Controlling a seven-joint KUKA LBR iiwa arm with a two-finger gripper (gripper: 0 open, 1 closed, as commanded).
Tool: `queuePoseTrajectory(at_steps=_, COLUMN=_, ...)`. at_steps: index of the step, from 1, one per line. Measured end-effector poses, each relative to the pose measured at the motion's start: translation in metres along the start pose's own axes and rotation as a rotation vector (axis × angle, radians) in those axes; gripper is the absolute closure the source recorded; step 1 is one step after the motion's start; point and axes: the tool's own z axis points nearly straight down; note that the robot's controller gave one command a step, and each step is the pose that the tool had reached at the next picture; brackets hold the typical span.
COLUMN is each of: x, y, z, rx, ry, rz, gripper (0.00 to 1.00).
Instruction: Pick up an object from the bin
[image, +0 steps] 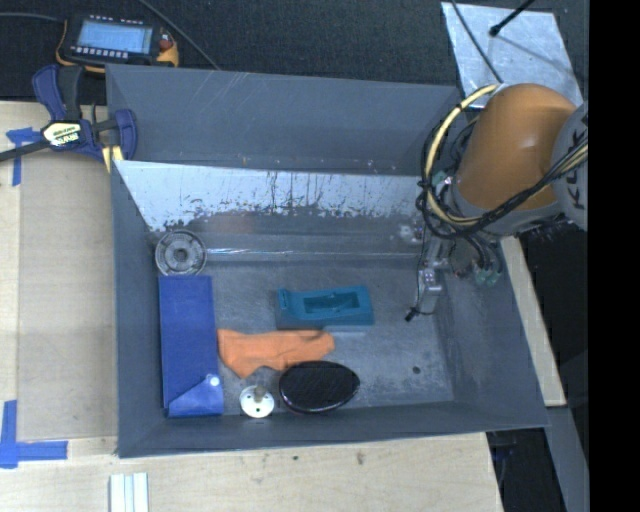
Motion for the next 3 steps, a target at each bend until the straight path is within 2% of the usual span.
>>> queuePoseTrajectory(at_steps=1, x=-0.002, y=0.0, z=-0.005, rx=0.001, ry=-0.008, rz=-0.001, gripper=0.0)
queuePoseTrajectory(at_steps=2, x=-0.002, y=0.015, z=0.038, rx=0.001, ry=-0.015, rz=0.054, gripper=0.0)
queuePoseTrajectory(at_steps=3, x=-0.021, y=0.046, z=0.062, rx=0.005, ry=-0.001, rz=0.018, gripper=0.0)
